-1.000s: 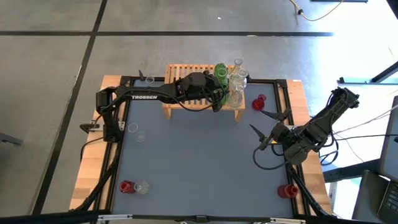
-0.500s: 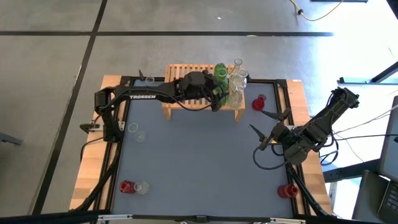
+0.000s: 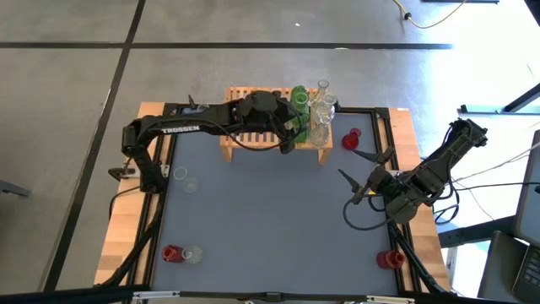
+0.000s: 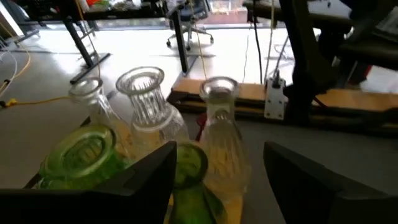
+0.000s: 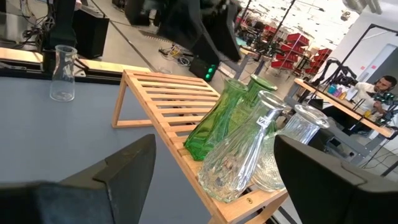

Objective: Sort vases onto shelf
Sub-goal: Put the transparent vase on the shelf

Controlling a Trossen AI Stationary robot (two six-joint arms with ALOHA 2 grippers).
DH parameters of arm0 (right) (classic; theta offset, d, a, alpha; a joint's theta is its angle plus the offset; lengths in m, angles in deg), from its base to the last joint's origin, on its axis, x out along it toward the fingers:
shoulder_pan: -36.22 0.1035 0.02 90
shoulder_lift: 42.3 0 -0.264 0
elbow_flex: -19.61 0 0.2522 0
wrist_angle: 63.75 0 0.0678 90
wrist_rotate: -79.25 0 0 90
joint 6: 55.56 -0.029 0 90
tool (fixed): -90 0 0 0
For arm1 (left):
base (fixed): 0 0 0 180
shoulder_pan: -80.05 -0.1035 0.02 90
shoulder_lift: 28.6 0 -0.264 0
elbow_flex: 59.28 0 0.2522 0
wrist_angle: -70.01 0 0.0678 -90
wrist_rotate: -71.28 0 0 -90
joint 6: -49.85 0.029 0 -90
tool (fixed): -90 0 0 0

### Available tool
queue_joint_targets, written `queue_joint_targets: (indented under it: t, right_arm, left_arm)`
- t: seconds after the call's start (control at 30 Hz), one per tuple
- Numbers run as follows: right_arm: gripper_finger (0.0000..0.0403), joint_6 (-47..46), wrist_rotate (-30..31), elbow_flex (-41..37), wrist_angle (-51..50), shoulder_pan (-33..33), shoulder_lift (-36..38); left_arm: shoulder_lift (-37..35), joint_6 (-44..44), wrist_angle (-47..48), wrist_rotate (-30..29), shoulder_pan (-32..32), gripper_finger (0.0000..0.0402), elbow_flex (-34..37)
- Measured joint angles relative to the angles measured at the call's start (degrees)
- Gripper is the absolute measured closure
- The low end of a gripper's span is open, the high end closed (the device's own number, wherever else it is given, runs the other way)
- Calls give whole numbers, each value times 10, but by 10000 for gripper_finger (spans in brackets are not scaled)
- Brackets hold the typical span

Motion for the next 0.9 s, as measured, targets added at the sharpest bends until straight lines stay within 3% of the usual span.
queue_joint_targets:
  t: [0.27,0.53,0.7,0.9]
  right_arm:
    - [86,0,-8,0,0,0,0]
    - [86,0,-7,0,1,0,0]
    - [86,0,-7,0,1,0,0]
    - [86,0,-6,0,1,0,0]
  left_arm:
    - [-87,-18,86,-29,38,166,15]
    - [-203,-103,173,-89,104,166,110]
    - [-258,-169,198,-87,141,166,173]
    - [-284,-233,211,-19,183,166,235]
